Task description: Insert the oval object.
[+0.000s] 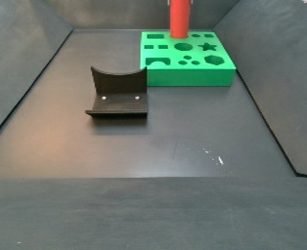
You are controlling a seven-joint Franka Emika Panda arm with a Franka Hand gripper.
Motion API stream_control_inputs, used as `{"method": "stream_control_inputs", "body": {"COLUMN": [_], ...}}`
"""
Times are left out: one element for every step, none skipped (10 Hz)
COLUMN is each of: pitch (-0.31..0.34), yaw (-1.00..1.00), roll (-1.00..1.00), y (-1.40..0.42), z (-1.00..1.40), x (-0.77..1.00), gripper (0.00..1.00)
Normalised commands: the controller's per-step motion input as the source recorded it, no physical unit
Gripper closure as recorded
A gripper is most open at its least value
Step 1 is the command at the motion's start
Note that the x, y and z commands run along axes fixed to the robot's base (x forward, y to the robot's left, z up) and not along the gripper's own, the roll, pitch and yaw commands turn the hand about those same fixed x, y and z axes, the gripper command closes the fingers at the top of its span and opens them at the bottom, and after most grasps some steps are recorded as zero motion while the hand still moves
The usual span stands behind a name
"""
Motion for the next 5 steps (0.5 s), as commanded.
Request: {"method": "stream_control_inputs", "body": {"pitch": [-0.126,-0.13,-0.087,-0.08,-0.077], "yaw": [-0.02,0.0,0.0,0.0,0.0], "roll": [0.0,-0.01,0.0,0.0,-0.02], "y": [0.0,0.0,0.0,-0.06,-0.07], "z": [-0.3,-0.25,-0.17,-0.21,-0.25], "x": [-0.17,-0.15,-0.12,-0.09,-0.07], "gripper": [1.0,1.0,1.0,1.0,1.0]}}
